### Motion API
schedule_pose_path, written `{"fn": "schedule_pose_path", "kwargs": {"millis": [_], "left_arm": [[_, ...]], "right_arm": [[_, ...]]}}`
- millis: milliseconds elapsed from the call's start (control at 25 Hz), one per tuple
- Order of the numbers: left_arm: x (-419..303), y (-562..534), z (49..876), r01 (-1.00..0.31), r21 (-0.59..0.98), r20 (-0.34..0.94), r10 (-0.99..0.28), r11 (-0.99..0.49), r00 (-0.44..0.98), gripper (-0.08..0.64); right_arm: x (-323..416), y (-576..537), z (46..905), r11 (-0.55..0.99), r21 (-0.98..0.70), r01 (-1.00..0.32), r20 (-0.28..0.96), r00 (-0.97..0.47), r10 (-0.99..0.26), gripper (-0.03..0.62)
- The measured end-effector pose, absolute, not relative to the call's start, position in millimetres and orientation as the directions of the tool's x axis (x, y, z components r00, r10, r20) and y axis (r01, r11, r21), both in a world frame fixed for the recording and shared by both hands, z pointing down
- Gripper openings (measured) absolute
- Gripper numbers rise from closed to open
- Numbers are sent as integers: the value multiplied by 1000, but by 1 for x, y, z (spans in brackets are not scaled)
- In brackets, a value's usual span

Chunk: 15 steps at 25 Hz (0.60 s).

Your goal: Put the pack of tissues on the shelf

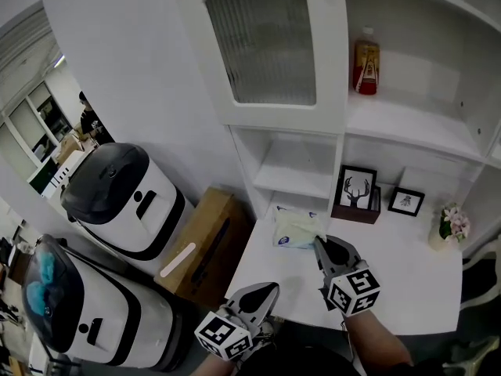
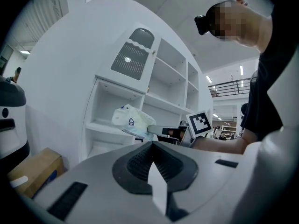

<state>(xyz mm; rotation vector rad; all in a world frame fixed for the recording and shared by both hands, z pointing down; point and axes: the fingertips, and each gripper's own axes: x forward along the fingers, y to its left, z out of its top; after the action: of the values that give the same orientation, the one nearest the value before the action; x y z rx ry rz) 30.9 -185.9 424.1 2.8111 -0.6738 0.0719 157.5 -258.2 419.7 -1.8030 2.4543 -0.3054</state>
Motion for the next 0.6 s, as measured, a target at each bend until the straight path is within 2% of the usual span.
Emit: {"fn": "schedule_pose_path", "kwargs": {"millis": [600], "left_arm": [[29, -243, 432, -344, 236, 117, -325, -909, 939, 5]], "right_arm": [[167, -305, 425, 164, -174, -971, 88, -181, -980, 9]]}}
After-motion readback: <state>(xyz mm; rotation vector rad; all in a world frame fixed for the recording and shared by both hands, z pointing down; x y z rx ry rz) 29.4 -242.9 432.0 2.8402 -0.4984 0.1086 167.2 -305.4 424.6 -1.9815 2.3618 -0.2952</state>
